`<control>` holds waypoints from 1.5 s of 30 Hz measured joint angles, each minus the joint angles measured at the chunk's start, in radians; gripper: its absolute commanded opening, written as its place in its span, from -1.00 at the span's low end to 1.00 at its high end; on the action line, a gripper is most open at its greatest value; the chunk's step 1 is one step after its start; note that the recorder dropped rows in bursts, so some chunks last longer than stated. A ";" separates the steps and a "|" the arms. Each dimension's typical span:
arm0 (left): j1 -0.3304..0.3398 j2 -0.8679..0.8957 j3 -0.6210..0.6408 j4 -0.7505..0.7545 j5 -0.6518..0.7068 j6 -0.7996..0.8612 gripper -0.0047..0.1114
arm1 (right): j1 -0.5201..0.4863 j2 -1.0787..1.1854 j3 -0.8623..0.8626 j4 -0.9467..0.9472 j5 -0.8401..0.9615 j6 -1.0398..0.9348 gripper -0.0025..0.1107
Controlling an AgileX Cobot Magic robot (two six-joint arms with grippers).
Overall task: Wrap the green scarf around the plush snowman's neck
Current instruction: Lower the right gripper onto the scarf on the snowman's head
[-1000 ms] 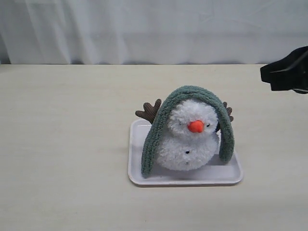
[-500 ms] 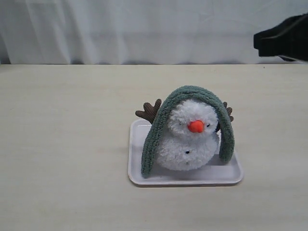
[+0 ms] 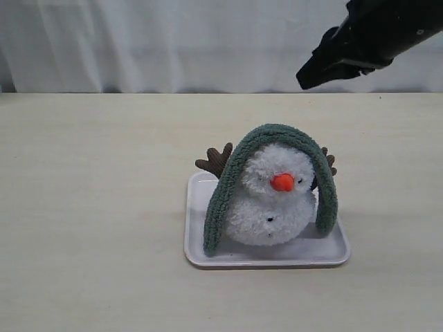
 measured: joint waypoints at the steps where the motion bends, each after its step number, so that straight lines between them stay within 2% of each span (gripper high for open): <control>1: 0.000 0.000 0.000 0.000 0.000 0.000 -0.92 | 0.006 0.005 0.007 -0.002 0.008 -0.014 -0.24; 4: 0.000 0.000 0.000 0.000 0.000 0.000 -0.92 | 0.034 0.011 0.044 -0.025 0.009 -0.087 -0.16; 8: 0.000 0.000 0.000 0.000 0.000 0.000 -0.92 | 0.067 0.011 0.086 -0.089 -0.021 -0.139 -0.17; 16: 0.000 0.000 0.000 0.000 0.000 0.000 -0.92 | 0.072 0.011 0.164 -0.124 -0.160 -0.201 -0.17; 24: 0.000 0.000 0.000 0.000 0.000 0.000 -0.92 | 0.072 0.011 0.182 0.013 -0.172 -0.389 -0.17; 33: 0.000 0.000 0.000 0.000 0.000 0.000 -0.92 | 0.072 0.020 0.220 0.029 -0.180 -0.472 -0.18; 36: 0.000 0.000 0.000 0.000 0.000 0.000 -0.92 | 0.072 0.041 0.227 0.029 -0.204 -0.475 -0.35; 42: 0.000 0.000 0.000 0.000 0.000 0.000 -0.92 | 0.072 0.047 0.227 0.039 -0.217 -0.481 -0.87; 45: 0.000 0.000 0.000 0.000 0.000 0.000 -0.92 | 0.072 0.047 0.227 0.040 -0.217 -0.490 -0.88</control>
